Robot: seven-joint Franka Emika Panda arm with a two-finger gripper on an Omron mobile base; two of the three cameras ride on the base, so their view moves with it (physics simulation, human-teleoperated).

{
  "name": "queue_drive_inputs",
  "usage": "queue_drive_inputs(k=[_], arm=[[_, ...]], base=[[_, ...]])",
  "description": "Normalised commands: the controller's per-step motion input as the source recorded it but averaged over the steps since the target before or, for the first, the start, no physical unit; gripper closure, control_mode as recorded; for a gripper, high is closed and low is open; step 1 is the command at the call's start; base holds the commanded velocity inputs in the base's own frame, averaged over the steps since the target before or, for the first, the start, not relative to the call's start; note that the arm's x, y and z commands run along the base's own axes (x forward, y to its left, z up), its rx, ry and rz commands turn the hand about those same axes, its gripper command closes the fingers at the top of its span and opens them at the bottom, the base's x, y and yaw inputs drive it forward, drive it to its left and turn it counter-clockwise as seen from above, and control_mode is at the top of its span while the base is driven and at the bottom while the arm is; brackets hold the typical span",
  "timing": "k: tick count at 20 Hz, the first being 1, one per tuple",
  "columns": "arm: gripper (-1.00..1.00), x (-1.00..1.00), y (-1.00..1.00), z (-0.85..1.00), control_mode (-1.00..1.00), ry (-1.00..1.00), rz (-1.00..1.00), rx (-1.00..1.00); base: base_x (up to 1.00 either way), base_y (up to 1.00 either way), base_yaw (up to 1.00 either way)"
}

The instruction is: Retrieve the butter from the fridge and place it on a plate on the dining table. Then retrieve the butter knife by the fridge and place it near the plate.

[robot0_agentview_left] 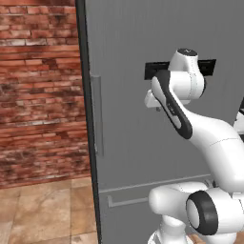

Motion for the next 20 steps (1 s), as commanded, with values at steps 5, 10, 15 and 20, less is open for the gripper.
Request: queue_drive_inputs(k=[5,10,15,20], arm=[[-1.00,0.00,0.00,0.00,1.00,0.00,0.00,0.00],[-1.00,0.00,0.00,0.00,1.00,0.00,0.00,0.00],[-1.00,0.00,0.00,0.00,1.00,0.00,0.00,0.00],[-1.00,0.00,0.00,0.00,1.00,0.00,0.00,0.00]], base=[[-0.21,0.35,-0.10],[-0.48,0.85,-0.52],[-0.50,0.82,-0.68],[-0.25,0.95,-0.61]])
